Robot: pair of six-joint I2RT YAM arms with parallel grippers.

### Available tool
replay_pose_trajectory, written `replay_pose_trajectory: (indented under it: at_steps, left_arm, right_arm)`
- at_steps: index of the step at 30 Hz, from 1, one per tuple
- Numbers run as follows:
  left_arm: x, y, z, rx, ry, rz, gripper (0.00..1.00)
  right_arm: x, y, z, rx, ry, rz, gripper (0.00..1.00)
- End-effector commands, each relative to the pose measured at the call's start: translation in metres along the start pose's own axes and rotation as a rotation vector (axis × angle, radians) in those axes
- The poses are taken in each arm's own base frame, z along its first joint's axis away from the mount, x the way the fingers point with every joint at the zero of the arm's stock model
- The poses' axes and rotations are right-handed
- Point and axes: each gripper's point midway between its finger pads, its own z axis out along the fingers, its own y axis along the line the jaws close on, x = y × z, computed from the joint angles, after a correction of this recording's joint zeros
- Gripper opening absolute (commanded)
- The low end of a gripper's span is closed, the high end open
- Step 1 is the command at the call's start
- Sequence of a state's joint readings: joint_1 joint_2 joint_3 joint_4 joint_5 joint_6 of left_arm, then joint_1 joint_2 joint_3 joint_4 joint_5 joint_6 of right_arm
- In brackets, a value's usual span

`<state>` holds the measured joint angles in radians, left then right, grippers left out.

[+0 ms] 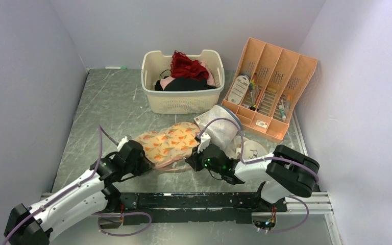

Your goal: Unzip the laundry bag and remove the bra

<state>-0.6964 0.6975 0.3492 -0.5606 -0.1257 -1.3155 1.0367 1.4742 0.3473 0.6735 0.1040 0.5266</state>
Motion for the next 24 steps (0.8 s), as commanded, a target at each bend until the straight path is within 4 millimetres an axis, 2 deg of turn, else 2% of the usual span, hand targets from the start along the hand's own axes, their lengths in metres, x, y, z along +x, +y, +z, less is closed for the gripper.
replay_pose_trajectory:
  at_steps: [1, 2, 4, 8, 11, 14, 16, 18, 20, 24]
  left_arm:
    - [-0.022, 0.010, -0.010, -0.116, -0.088, 0.065, 0.51]
    - [-0.025, 0.008, -0.014, -0.129, -0.094, 0.071, 0.61]
    - [-0.030, 0.006, -0.020, -0.145, -0.105, 0.086, 0.71]
    - [-0.034, -0.004, -0.033, -0.103, -0.114, 0.100, 0.82]
    - [-0.036, -0.022, -0.047, -0.012, -0.116, 0.120, 0.96]
    - [-0.036, -0.044, -0.057, 0.089, -0.107, 0.155, 0.95]
    - [-0.028, -0.056, -0.057, 0.139, -0.058, 0.156, 0.92]
    - [-0.014, -0.070, -0.051, 0.212, 0.015, 0.143, 0.90]
    - [0.001, -0.075, -0.042, 0.248, 0.086, 0.122, 0.89]
    - [0.010, -0.090, -0.026, 0.319, 0.130, 0.077, 0.90]
  right_arm:
    - [0.001, 0.018, -0.001, -0.083, -0.006, 0.039, 0.00]
    - [-0.001, 0.023, -0.001, -0.105, -0.015, 0.055, 0.00]
    - [-0.005, 0.030, 0.002, -0.138, -0.031, 0.070, 0.00]
    - [-0.010, 0.038, 0.013, -0.157, -0.025, 0.058, 0.00]
    - [-0.014, 0.045, 0.017, -0.183, -0.024, 0.067, 0.00]
    - [-0.015, 0.045, 0.018, -0.183, -0.026, 0.064, 0.00]
    - [-0.014, 0.045, 0.018, -0.184, -0.023, 0.064, 0.00]
    - [-0.013, 0.047, 0.018, -0.193, -0.018, 0.065, 0.00]
    - [-0.014, 0.049, 0.017, -0.202, -0.021, 0.073, 0.00]
    - [-0.013, 0.051, 0.015, -0.215, -0.023, 0.089, 0.00]
